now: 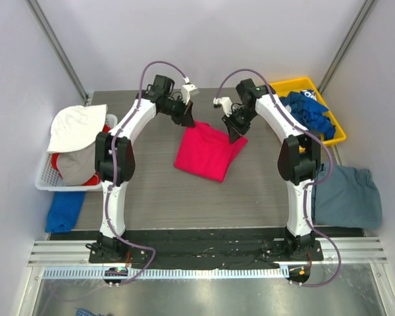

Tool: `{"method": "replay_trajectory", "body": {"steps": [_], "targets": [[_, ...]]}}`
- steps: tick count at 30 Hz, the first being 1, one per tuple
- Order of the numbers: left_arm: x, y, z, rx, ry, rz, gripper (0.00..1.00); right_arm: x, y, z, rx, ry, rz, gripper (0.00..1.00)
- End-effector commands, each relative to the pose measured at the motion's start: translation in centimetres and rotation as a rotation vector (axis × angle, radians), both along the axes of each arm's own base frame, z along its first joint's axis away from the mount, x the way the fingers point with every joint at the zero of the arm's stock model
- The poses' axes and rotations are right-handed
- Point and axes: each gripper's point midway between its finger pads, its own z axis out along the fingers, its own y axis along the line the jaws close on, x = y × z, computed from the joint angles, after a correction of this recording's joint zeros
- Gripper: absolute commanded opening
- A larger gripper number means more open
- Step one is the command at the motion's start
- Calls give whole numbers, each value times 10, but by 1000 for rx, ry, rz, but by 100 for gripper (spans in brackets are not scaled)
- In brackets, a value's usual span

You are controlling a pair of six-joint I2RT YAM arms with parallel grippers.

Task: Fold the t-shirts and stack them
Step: Fold the tshirt

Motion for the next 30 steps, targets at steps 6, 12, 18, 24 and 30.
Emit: {"method": "replay_trajectory", "body": {"steps": [6,12,18,24,30], "targets": [[18,-8,36,-46,-90,14,0,4,-8,54,21,-132,-14,1],[26,-8,36,-48,-103,28,0,7,-14,52,7,-133,-23,1],[36,-10,18,-36,-92,37,0,11,-24,42,-10,-124,-33,1],[48,-16,-3,-18,-86,53,0,20,-37,30,-22,-110,-58,1],[59,-24,-29,14,-80,67,0,21,-39,2,-41,-59,-51,1]]}}
